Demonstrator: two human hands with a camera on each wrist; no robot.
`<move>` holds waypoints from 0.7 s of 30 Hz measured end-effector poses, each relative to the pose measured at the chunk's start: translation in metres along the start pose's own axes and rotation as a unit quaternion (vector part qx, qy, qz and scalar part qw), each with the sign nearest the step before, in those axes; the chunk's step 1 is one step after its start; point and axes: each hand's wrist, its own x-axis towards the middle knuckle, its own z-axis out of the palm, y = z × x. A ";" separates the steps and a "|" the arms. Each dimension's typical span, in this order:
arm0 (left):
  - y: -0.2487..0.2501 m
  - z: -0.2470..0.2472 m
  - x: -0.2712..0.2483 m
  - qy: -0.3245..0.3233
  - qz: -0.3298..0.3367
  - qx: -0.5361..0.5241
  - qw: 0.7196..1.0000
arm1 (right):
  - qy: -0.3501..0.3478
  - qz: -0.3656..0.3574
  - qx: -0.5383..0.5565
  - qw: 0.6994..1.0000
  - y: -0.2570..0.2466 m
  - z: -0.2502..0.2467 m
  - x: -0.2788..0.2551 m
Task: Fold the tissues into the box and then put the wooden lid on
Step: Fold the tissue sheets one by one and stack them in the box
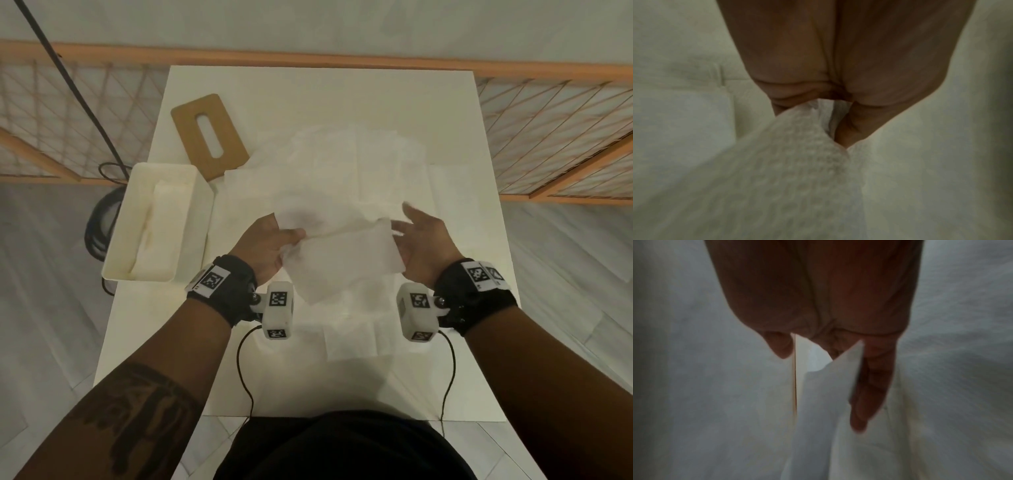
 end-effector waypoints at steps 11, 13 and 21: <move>0.006 -0.022 -0.001 -0.046 -0.015 0.096 0.994 | -0.036 -0.043 -0.185 0.981 0.006 -0.013 0.007; 0.007 -0.029 -0.001 -0.080 -0.028 0.126 0.988 | -0.028 -0.049 -0.234 0.971 0.007 -0.013 0.002; 0.010 -0.036 -0.002 -0.050 0.012 0.414 0.909 | 0.001 -0.055 -0.261 0.964 0.008 -0.007 -0.009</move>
